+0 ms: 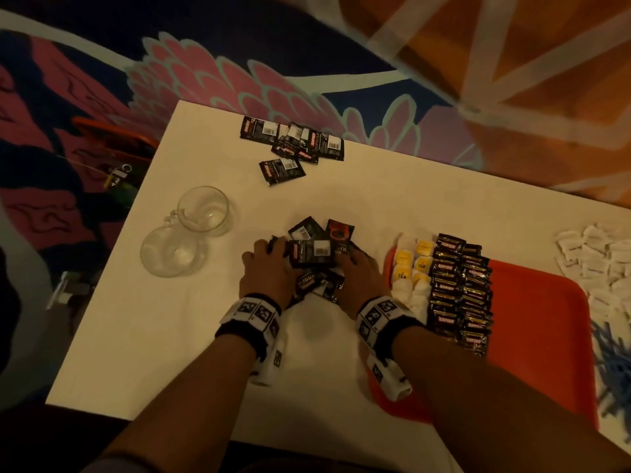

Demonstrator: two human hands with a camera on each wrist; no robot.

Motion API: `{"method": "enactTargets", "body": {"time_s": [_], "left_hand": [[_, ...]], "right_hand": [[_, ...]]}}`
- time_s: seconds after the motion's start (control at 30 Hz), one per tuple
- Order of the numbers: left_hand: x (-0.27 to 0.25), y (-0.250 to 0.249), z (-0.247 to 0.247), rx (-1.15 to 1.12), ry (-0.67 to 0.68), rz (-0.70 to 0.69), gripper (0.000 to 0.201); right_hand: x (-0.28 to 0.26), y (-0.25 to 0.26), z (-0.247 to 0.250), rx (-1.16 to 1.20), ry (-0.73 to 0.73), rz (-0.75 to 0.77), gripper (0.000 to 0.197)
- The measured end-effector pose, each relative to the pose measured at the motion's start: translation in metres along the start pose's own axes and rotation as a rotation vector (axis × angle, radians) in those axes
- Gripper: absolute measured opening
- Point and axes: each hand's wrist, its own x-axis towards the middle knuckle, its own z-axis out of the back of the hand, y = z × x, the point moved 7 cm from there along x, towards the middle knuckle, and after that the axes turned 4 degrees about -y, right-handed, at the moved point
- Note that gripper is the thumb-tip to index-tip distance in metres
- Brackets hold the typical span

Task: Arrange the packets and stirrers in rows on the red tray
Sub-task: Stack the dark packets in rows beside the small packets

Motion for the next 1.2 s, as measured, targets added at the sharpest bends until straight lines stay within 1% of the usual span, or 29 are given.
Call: {"method": "enactTargets", "body": {"time_s": [0.07,0.13,0.2,0.27,0.3,0.33,0.37,0.43,0.47,0.53,0.6,0.63,0.67,0.73,0.77,0.83,0.87,0.93,1.0,1.07,1.13,1.2], "left_hand": [[-0.002,-0.003,0.002,-0.085,-0.033,-0.006,0.063],[-0.007,0.006,0.010,-0.132,-0.074,0.043,0.063],[-0.015,0.027,0.020,-0.122,-0.099,0.157,0.072],[-0.026,0.050,0.023,-0.127,-0.060,0.288,0.086],[-0.032,0.057,0.022,-0.141,-0.024,0.328,0.092],[-0.038,0.059,0.018,-0.153,0.006,0.339,0.097],[-0.041,0.057,0.016,-0.161,0.026,0.324,0.102],[-0.040,0.045,0.010,-0.155,0.040,0.252,0.109],[-0.036,0.037,0.007,-0.128,0.049,0.195,0.112],[-0.025,0.018,-0.001,-0.018,0.080,0.042,0.110],[-0.017,0.002,-0.009,0.116,0.112,-0.089,0.097],[-0.014,-0.003,-0.011,0.152,0.103,-0.124,0.088],[-0.012,-0.003,-0.011,0.165,0.081,-0.136,0.080],[-0.011,-0.001,-0.009,0.160,0.021,-0.147,0.070],[-0.012,0.001,-0.009,0.170,-0.014,-0.171,0.066],[-0.013,0.004,-0.008,0.200,-0.077,-0.239,0.063],[-0.013,0.004,-0.009,0.199,-0.090,-0.282,0.066],[-0.013,0.002,-0.016,0.215,-0.041,-0.338,0.075],[-0.012,0.003,-0.020,0.212,0.008,-0.345,0.083],[-0.012,0.006,-0.018,0.200,0.039,-0.349,0.090],[-0.015,0.009,-0.016,0.210,0.100,-0.370,0.097],[-0.018,0.012,-0.013,0.214,0.167,-0.385,0.105]], "right_hand": [[-0.005,0.011,-0.005,0.090,0.028,0.035,0.062],[-0.006,0.012,-0.003,0.168,0.040,0.009,0.060],[-0.002,0.007,0.008,0.204,-0.018,-0.025,0.053],[0.007,0.000,0.023,0.242,-0.092,-0.060,0.049],[0.012,-0.002,0.030,0.261,-0.115,-0.077,0.052],[0.019,-0.004,0.034,0.271,-0.111,-0.097,0.059],[0.026,-0.003,0.034,0.269,-0.074,-0.115,0.068],[0.037,0.007,0.027,0.235,0.059,-0.118,0.080],[0.040,0.016,0.021,0.200,0.118,-0.093,0.082],[0.038,0.035,0.009,0.133,0.176,-0.013,0.078],[0.030,0.049,0.000,0.124,0.142,0.058,0.066],[0.025,0.050,-0.001,0.146,0.106,0.067,0.059],[0.021,0.049,-0.002,0.177,0.076,0.068,0.055],[0.016,0.045,-0.006,0.210,0.087,0.091,0.050],[0.014,0.044,-0.006,0.211,0.110,0.115,0.052],[0.015,0.042,-0.009,0.192,0.124,0.160,0.066],[0.017,0.038,-0.011,0.181,0.134,0.167,0.071],[0.017,0.036,-0.008,0.142,0.176,0.180,0.070],[0.013,0.036,-0.008,0.098,0.216,0.202,0.068],[0.009,0.035,-0.007,0.102,0.210,0.211,0.066],[0.004,0.029,-0.001,0.182,0.179,0.167,0.058],[-0.003,0.017,0.005,0.291,0.133,0.064,0.058]]}}
